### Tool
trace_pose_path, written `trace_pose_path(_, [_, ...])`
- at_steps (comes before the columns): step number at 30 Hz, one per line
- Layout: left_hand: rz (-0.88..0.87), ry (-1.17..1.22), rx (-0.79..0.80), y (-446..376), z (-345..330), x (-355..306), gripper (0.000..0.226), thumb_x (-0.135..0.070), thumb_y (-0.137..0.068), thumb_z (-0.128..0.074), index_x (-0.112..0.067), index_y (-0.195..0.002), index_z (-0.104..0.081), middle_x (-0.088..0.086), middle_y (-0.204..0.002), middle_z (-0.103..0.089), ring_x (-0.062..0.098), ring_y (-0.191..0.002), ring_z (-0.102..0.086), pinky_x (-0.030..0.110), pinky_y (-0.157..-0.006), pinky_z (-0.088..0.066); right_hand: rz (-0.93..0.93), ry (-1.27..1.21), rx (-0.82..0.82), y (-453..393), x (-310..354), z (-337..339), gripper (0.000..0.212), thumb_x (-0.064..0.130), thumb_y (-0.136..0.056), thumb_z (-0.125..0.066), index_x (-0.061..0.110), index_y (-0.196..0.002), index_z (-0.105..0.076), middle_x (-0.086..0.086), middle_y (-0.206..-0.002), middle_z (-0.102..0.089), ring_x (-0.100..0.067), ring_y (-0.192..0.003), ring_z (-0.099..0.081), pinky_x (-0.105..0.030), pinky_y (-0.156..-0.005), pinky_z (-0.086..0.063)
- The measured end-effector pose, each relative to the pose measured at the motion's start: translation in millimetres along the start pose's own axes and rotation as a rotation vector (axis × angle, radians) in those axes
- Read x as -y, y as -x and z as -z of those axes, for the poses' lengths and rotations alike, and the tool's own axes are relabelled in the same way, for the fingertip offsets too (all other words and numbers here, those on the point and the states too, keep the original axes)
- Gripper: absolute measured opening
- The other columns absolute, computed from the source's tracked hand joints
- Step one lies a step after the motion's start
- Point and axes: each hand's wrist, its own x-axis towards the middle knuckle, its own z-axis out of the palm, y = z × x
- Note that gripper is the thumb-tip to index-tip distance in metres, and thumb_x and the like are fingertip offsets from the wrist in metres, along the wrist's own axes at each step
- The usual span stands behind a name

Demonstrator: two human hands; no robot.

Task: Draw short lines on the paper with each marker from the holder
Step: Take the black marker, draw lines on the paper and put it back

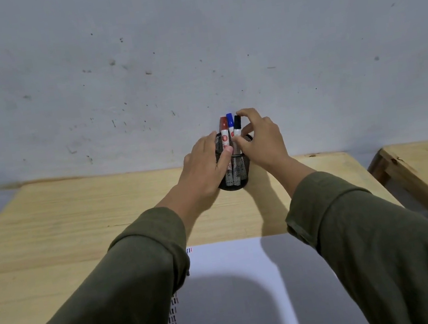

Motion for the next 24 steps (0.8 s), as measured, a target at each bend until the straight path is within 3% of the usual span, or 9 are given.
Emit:
trace_pose_path(4, [0.028,-0.018,0.033,0.9,2.2,0.1,0.059,-0.049,-0.096,-0.024,-0.017,-0.144,-0.022,0.005,-0.139,-0.042,0.021,-0.131,-0.036,0.044,-0.107,-0.03,-0.034,-0.131,-0.022,3.1,7.0,5.9,0.049,0.016,-0.085,-0.062,0.026,-0.13,-0.043,-0.006,-0.093,-0.065,-0.016,-0.092,-0.053,-0.026,-0.073,-0.04])
trace_pose_path(8, [-0.013,-0.109,0.049,4.8,13.5,-5.8,0.061,-0.043,-0.098,-0.027,-0.014,-0.149,-0.01,0.008,-0.154,-0.023,0.022,-0.143,-0.018,0.049,-0.114,-0.022,-0.076,-0.334,-0.136,0.8,26.4,27.8,0.055,0.009,-0.086,-0.061,0.026,-0.133,-0.038,0.001,-0.083,-0.058,0.0,-0.078,-0.054,-0.003,-0.065,-0.038])
trace_pose_path(12, [-0.015,-0.02,-0.065,3.7,40.0,-24.6,0.059,-0.045,-0.097,-0.026,-0.015,-0.148,-0.019,0.006,-0.155,-0.024,0.019,-0.145,-0.018,0.043,-0.117,-0.018,-0.074,-0.469,-0.286,-2.8,55.5,56.9,0.055,0.008,-0.089,-0.057,0.03,-0.135,-0.034,0.004,-0.078,-0.052,-0.007,-0.071,-0.059,-0.009,-0.062,-0.048])
trace_pose_path(14, [-0.04,0.042,-0.142,4.7,54.7,-36.4,0.055,-0.043,-0.098,-0.028,-0.015,-0.145,-0.028,0.005,-0.152,-0.033,0.019,-0.142,-0.026,0.042,-0.116,-0.022,-0.071,-0.517,-0.293,2.1,68.1,67.6,0.057,0.01,-0.089,-0.056,0.033,-0.135,-0.033,0.001,-0.081,-0.057,-0.013,-0.076,-0.065,-0.014,-0.07,-0.053])
trace_pose_path(17, [0.02,0.201,-0.232,10.7,75.6,-59.7,0.045,-0.035,-0.099,-0.032,-0.015,-0.138,-0.041,0.004,-0.143,-0.047,0.018,-0.133,-0.041,0.028,-0.108,-0.029,-0.08,-0.591,-0.184,21.3,82.5,77.8,0.058,0.011,-0.085,-0.059,0.033,-0.132,-0.034,0.002,-0.072,-0.066,-0.017,-0.077,-0.071,-0.034,-0.086,-0.054])
trace_pose_path(19, [0.136,0.384,-0.197,18.2,87.6,-74.1,0.041,-0.033,-0.098,-0.035,-0.017,-0.135,-0.046,0.001,-0.138,-0.053,0.017,-0.128,-0.046,0.025,-0.102,-0.032,-0.08,-0.656,-0.069,41.6,90.0,81.9,0.057,0.009,-0.085,-0.061,0.026,-0.134,-0.036,0.007,-0.061,-0.066,-0.011,-0.069,-0.07,-0.027,-0.076,-0.056])
trace_pose_path(21, [0.199,0.598,-0.124,31.8,95.4,-84.3,0.039,-0.031,-0.098,-0.036,-0.017,-0.132,-0.049,0.001,-0.132,-0.058,0.016,-0.125,-0.05,0.031,-0.103,-0.037,-0.085,-0.729,0.027,65.9,97.5,84.0,0.056,0.007,-0.086,-0.062,0.02,-0.134,-0.038,0.008,-0.056,-0.065,-0.005,-0.06,-0.067,-0.016,-0.058,-0.052])
trace_pose_path(24, [0.219,0.789,-0.084,59.3,103.4,-92.7,0.034,-0.023,-0.098,-0.04,-0.014,-0.128,-0.054,0.001,-0.12,-0.063,0.011,-0.11,-0.056,0.028,-0.091,-0.046,-0.121,-0.824,0.122,96.9,104.8,82.3,0.051,0.007,-0.087,-0.062,0.019,-0.132,-0.043,-0.006,-0.073,-0.068,-0.006,-0.057,-0.066,-0.015,-0.053,-0.048])
